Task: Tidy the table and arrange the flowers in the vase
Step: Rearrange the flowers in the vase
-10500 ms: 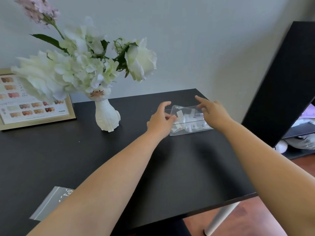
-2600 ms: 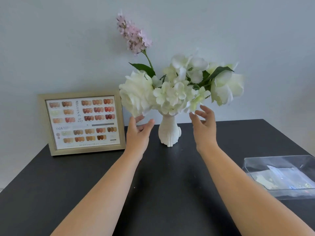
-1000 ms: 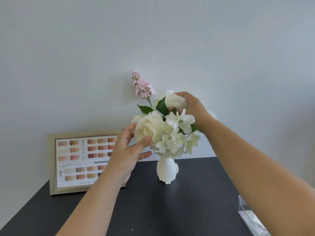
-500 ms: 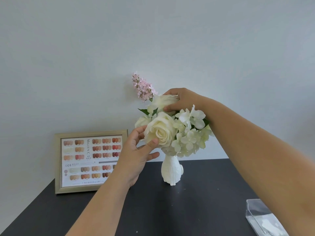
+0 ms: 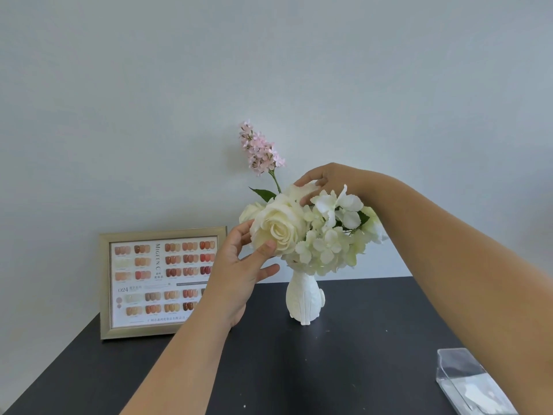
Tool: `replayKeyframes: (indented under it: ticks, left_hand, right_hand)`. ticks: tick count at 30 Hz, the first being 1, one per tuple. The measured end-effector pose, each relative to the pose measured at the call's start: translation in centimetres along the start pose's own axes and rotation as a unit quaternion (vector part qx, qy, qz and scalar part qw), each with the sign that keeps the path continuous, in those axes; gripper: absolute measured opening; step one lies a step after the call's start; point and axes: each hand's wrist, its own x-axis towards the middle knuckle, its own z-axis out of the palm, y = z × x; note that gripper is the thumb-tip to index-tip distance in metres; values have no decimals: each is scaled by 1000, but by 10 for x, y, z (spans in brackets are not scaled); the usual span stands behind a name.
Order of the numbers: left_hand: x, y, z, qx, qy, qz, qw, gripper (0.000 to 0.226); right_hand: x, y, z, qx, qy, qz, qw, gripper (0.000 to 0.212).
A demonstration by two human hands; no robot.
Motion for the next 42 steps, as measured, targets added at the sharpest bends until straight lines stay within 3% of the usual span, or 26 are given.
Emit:
replayKeyframes:
  ticks: [6, 10, 12, 14, 16, 18, 25, 31, 42]
  left_hand:
    - [-7, -5, 2, 53, 0, 101, 994, 79]
    - [-6, -7, 6, 170, 10, 163, 972, 71]
    - [-4, -6, 8, 186, 14, 190, 964, 63]
    - [-1, -4, 11, 192, 20, 208, 959, 55]
    - [3, -3, 12, 214, 24, 223, 951, 49]
    - [7, -1, 12, 236, 27, 224, 945, 46]
    - [26, 4, 17, 314, 46, 225, 921, 36]
    - [40, 8, 25, 326, 59, 232, 914, 30]
    - [63, 8, 9, 360, 68, 201, 909, 14]
  right_hand:
    - [-49, -8, -11, 75, 68, -40, 994, 23]
    - [-95, -11, 19, 137, 263, -206, 933, 24]
    - [-118, -10, 49, 27, 306, -289, 907, 41]
    - [-127, -4, 77, -140, 315, -303, 888, 59]
    - [-123, 4, 92, -238, 334, -266, 872, 52]
    - [-117, 11, 90, -249, 361, -248, 864, 34]
    - [-96, 28, 58, -48, 387, -105, 915, 34]
    - [-81, 32, 25, 171, 372, -24, 912, 13]
    - [-39, 7, 22, 124, 225, -53, 965, 15]
